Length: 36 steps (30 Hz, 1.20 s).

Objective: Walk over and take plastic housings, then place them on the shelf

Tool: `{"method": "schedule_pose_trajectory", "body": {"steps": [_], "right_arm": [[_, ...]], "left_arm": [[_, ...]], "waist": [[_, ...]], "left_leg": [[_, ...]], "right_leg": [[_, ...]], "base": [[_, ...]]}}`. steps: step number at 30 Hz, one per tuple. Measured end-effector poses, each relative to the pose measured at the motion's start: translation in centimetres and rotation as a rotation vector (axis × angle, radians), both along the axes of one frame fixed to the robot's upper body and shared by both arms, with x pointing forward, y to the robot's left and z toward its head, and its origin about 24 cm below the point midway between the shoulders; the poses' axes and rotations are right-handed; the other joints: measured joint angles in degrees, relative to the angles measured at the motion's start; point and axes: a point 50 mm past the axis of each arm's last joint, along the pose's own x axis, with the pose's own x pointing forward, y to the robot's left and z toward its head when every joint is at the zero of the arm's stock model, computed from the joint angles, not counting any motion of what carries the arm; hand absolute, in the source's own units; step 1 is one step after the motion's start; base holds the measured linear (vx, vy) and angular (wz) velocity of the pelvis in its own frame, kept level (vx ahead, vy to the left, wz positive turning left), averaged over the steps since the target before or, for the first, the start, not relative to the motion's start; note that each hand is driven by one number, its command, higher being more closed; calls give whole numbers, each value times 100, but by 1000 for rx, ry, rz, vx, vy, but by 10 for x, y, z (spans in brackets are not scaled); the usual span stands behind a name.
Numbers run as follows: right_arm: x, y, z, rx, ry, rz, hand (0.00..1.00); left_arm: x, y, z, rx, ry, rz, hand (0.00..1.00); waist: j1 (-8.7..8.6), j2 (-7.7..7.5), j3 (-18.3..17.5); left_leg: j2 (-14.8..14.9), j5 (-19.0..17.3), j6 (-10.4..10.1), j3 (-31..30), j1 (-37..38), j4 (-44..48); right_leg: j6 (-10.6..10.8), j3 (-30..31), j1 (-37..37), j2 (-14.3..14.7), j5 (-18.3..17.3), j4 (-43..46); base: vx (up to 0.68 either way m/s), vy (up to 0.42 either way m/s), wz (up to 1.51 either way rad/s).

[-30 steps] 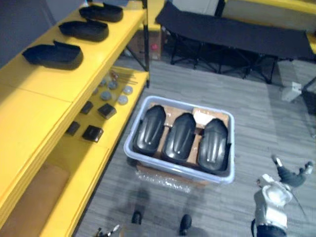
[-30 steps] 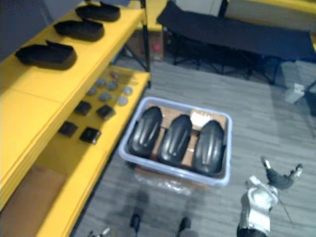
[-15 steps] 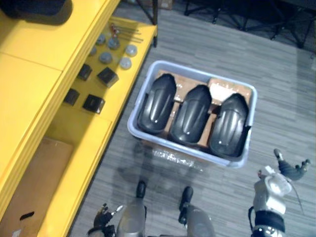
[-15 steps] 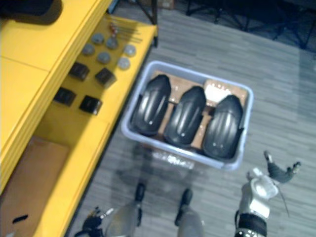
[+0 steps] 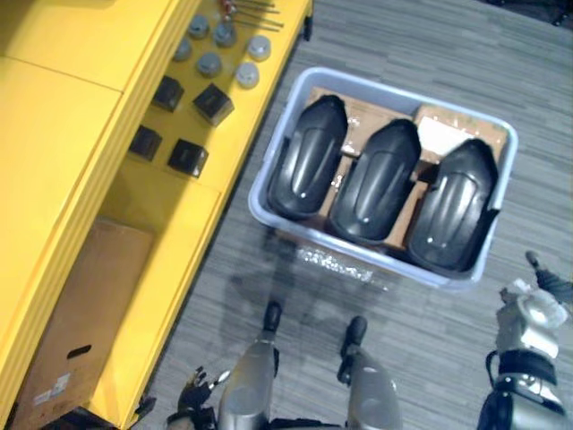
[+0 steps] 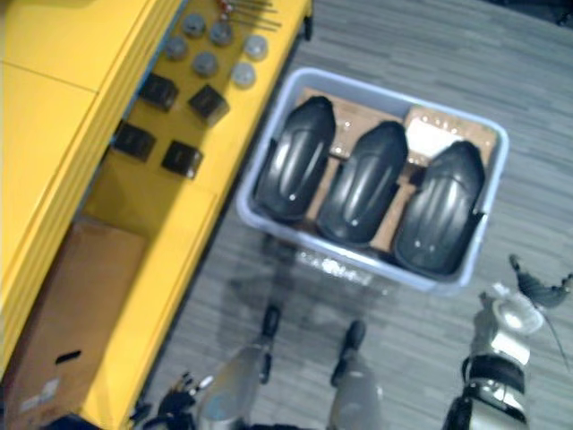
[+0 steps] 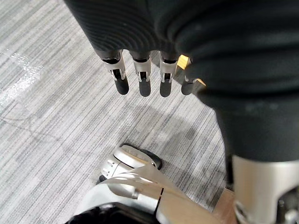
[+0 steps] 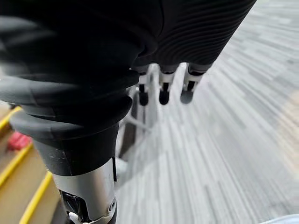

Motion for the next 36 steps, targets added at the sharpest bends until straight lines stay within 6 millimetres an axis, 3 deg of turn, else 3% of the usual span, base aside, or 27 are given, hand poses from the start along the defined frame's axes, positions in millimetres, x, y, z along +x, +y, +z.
{"method": "schedule_pose_trajectory", "body": {"steps": [7,10,13,17,29,36], "right_arm": [[11,-11,18,-41,1,35,0],[10,-20,31,-99,-8,24,0],[16,-29,65,-225,-49,27,0],[24,-26,78,-303,-70,81,0],[36,-14,80,-362,-27,216,0],[43,-12,54,-274,100,297,0]], "left_arm": [[1,-5,-1,-27,-4,2,0],[1,-5,-1,-29,-6,-1,0],[1,-5,0,-31,-7,-4,0],[2,-4,0,-19,-8,-37,0],[2,1,2,-7,-21,-51,0],[0,-1,-1,-28,-16,-45,0]], "waist": [[-15,153,138],[-37,154,139],[-39,129,163],[-39,117,170],[-53,-29,254],[-50,-27,253]], "left_leg": [[-7,91,-12,-49,-86,-20],[-24,125,-27,-140,-157,-23],[-18,187,-34,-158,-181,-76],[-19,218,-35,-171,-173,-122],[-25,283,-49,-156,-189,-205],[-50,292,-56,-187,-379,-105]], "right_leg": [[-1,18,-133,-19,-58,154],[-9,10,-246,-49,-171,332],[-14,29,-321,-53,-183,406],[-16,32,-321,-54,-183,407],[-21,64,-405,-66,-186,442],[-23,67,-568,-94,-187,529]], "base": [[-41,-4,3],[-25,-10,14],[-8,-8,4],[0,0,2],[0,0,0],[-5,3,1]]}}
